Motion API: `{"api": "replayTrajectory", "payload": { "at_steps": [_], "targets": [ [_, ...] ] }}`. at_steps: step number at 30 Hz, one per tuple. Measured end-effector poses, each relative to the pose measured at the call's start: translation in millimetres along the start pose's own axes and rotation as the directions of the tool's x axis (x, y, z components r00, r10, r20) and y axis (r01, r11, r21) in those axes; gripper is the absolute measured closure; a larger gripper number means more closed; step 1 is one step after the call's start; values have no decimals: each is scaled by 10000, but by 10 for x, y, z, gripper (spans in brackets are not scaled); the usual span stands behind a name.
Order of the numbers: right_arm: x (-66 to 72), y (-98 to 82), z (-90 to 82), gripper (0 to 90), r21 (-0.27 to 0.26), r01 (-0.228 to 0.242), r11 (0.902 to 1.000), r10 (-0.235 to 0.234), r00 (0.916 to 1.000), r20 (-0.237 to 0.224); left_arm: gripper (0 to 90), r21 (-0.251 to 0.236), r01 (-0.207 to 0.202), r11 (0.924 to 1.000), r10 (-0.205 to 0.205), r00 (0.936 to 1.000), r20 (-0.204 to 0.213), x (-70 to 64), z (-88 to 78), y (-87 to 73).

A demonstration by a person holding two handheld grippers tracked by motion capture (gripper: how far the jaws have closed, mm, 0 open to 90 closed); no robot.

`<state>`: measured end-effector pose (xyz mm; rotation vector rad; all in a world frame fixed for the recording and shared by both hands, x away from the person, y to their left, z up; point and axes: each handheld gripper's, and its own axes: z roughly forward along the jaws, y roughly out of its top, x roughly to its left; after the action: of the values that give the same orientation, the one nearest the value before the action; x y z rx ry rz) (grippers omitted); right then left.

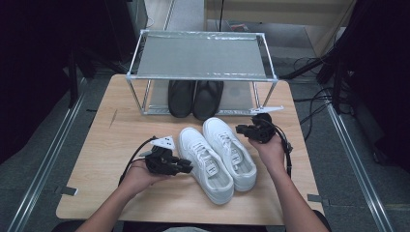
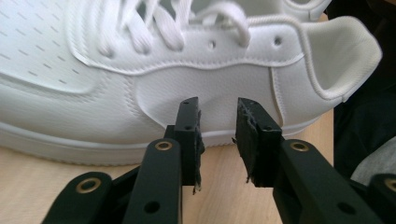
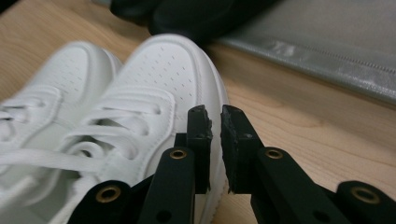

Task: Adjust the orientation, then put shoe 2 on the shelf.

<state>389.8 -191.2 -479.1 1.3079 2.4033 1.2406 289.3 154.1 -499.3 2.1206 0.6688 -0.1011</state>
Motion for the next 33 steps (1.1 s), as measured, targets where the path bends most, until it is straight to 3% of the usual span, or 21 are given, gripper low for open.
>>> {"api": "replayTrajectory", "payload": {
  "at_steps": [3, 20, 28, 33],
  "targets": [
    [26, 6, -79, 791, -240, 36, 9997, -40, 9998, -184, 617, 193, 180, 9997, -179, 9998, -50, 13, -62, 0],
    [293, -8, -265, 714, -578, 611, 9965, -640, 9967, -491, 409, -201, 1105, 9937, -1116, 9917, -637, 230, -285, -11],
    [462, -102, -406, 630, -850, 898, 9923, -945, 9942, -521, 392, -305, 1172, 9926, -1190, 9905, -686, 316, -285, 68],
    [550, -184, -473, 596, -1055, 679, 9921, -751, 9950, -653, 389, -448, 1178, 9920, -1205, 9907, -632, 373, -276, 126]
  ]
}}
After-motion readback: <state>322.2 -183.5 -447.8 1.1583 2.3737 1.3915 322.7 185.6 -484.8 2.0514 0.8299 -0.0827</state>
